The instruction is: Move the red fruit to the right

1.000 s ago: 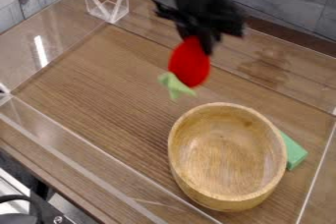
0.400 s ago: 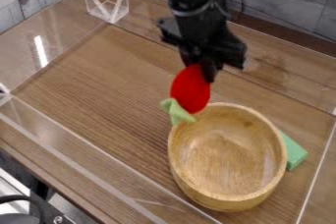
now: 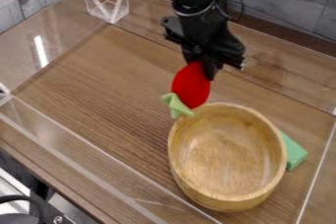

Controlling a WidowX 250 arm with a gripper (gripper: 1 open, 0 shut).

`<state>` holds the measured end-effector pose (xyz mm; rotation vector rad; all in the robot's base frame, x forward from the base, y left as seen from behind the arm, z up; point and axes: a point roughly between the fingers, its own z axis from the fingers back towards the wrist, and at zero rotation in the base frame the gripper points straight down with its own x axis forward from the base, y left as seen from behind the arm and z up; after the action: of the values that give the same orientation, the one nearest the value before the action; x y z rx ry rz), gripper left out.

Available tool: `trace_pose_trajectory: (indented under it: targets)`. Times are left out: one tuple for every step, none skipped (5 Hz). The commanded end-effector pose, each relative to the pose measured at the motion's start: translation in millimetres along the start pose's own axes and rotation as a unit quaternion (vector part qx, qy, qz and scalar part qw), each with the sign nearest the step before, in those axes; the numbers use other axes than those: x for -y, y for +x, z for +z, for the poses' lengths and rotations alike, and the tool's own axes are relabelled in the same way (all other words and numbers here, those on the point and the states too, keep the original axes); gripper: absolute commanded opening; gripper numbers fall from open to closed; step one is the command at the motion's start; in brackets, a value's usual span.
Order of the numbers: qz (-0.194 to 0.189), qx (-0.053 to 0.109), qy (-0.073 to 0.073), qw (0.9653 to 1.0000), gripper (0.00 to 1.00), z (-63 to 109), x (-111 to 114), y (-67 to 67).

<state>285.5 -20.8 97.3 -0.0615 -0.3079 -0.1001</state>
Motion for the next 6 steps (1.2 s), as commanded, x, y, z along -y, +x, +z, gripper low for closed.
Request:
trace_pose_trajectory:
  targets:
    - [0.008,0.030,0.013,0.9994,0.00,7.6,-7.8,18.8]
    - [0.018,0.031,0.019,0.9992,0.00,4.1,-10.6,22.2]
    - [0.016,0.031,0.021,0.9991,0.00,1.2,-19.5,18.7]
    - [0.013,0.031,0.025,0.9991,0.00,-3.4,-28.2,15.6]
    - [0.008,0.032,0.030,0.9990,0.00,0.9,-29.5,26.4]
    - [0.003,0.033,0.034,0.9989,0.00,5.7,-28.0,37.4]
